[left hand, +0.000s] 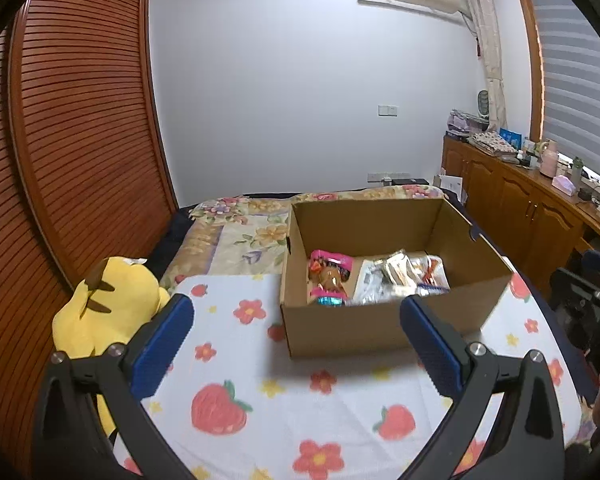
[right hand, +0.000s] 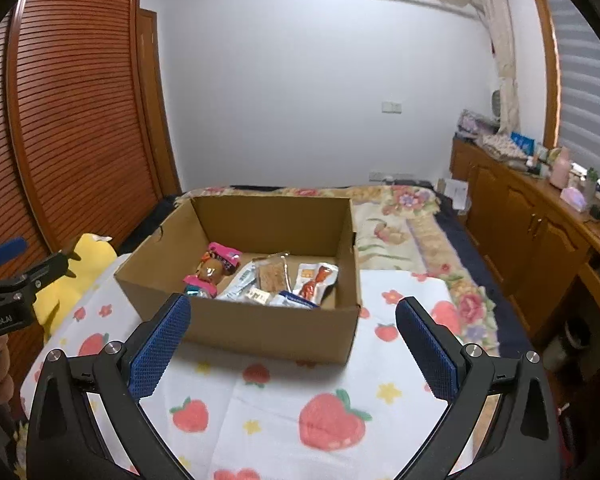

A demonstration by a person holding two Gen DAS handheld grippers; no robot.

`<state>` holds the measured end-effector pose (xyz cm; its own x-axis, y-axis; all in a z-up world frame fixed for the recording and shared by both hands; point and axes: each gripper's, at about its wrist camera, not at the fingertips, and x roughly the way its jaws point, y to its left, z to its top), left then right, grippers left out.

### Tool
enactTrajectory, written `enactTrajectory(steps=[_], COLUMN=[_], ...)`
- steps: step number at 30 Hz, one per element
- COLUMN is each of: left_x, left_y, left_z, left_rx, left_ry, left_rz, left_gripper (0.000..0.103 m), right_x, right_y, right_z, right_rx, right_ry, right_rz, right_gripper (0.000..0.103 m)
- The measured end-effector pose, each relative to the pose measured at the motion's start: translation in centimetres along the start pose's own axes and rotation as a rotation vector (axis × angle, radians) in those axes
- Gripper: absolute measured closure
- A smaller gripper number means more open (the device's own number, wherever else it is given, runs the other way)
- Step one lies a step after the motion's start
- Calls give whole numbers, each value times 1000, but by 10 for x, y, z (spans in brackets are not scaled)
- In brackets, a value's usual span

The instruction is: Organize snacks

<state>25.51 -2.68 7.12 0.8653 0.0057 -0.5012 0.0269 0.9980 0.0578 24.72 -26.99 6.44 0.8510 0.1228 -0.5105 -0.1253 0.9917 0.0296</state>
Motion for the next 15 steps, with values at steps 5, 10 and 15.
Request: enactTrajectory(steps=[5, 10, 15], left_x=[-30, -62, -98], left_y=[-1, 0, -1], left_z=[-22, -38, -48], left_rx=[17, 13, 22], left_ry=[-7, -21, -48], left_rz=[-7, -24, -31], left_gripper=[0, 0, 0], right_x=[-32, -61, -88], right_y=[7, 16, 22], right_z=[-15, -32, -43], right_rx=[0, -6, 4], right_ry=[-21, -45, -56], right_rz=[-8, -22, -13], right_gripper=[0, 0, 0])
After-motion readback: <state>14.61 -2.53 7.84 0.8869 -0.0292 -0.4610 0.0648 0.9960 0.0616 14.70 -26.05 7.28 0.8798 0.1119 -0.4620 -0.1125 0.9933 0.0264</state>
